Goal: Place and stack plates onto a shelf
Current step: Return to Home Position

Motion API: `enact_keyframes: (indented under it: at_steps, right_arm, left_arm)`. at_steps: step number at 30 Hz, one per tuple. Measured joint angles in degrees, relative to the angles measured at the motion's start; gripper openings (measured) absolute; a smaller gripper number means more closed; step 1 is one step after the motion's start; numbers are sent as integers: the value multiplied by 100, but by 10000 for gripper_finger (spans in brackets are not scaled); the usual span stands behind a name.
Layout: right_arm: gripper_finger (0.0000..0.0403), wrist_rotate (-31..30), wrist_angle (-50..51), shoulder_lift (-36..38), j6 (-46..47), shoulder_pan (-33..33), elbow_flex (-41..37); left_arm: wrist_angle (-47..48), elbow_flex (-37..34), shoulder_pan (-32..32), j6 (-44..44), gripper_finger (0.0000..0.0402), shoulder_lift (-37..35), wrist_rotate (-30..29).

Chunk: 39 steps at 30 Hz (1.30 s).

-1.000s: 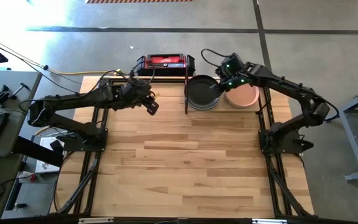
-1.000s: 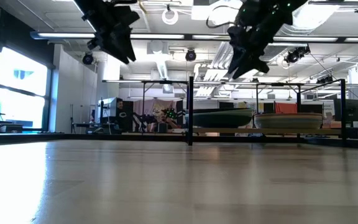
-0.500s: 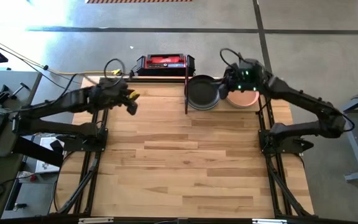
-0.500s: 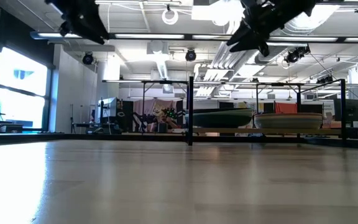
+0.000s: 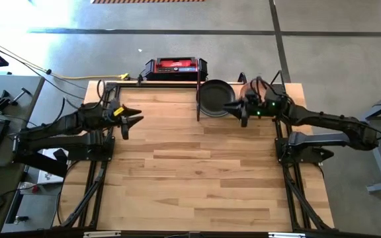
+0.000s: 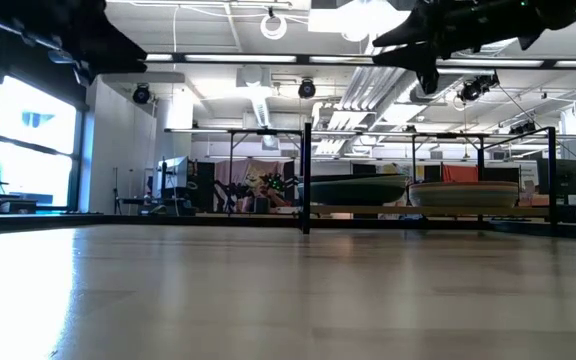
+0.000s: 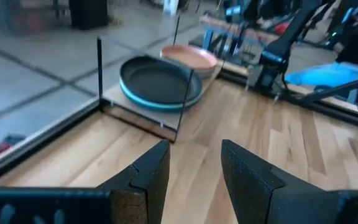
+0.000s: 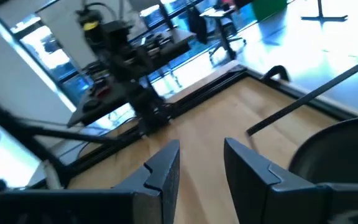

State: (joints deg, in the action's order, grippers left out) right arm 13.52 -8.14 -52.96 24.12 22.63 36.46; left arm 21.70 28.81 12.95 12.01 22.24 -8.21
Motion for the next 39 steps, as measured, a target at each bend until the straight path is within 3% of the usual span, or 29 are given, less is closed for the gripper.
enact_keyframes:
  at_steps: [11,18,22,33,39]
  right_arm:
    - [107,-492,-1217,88,510,-643,-909]
    - [107,-483,-1636,88,584,-642,-1201]
    - [107,-36,-1653,95,470,-519,-1201]
    - [107,948,-1036,99,-469,-349,-1201]
    - [107,1006,-336,99,-1173,-351,-1201]
  left_arm:
    - [-1115,-1618,0,-271,133,-985,315]
    - [-1820,-2426,0,-268,130,-1133,521]
    - [-2267,-2770,2,-271,121,-1132,623]
    - [-2250,-2815,4,-794,97,-1062,605]
    - [-2248,-2814,4,-654,99,-1062,587]
